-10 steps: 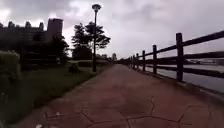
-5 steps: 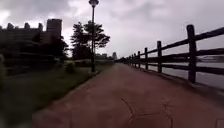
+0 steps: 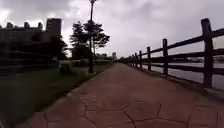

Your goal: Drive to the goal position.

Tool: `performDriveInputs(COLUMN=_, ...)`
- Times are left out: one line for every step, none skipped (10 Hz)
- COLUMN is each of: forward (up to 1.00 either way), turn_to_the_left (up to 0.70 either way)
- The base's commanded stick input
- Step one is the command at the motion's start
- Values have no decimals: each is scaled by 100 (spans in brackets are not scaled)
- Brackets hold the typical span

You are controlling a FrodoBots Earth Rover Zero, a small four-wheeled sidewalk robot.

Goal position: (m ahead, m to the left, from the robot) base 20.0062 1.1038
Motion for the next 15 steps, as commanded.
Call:
performDriveInputs(forward=100, turn_to_the_left=0)
performDriveInputs(forward=100, turn_to_the_left=0)
performDriveInputs(forward=100, turn_to_the_left=0)
performDriveInputs(forward=100, turn_to_the_left=0)
performDriveInputs(forward=100, turn_to_the_left=0)
performDriveInputs(forward=100, turn_to_the_left=0)
performDriveInputs(forward=100, turn_to_the_left=0)
performDriveInputs(forward=100, turn_to_the_left=0)
performDriveInputs(forward=100, turn_to_the_left=0)
performDriveInputs(forward=100, turn_to_the_left=0)
performDriveInputs(forward=100, turn_to_the_left=0)
performDriveInputs(forward=100, turn_to_the_left=0)
performDriveInputs(forward=100, turn_to_the_left=0)
performDriveInputs(forward=100, turn_to_the_left=0)
performDriveInputs(forward=100, turn_to_the_left=0)
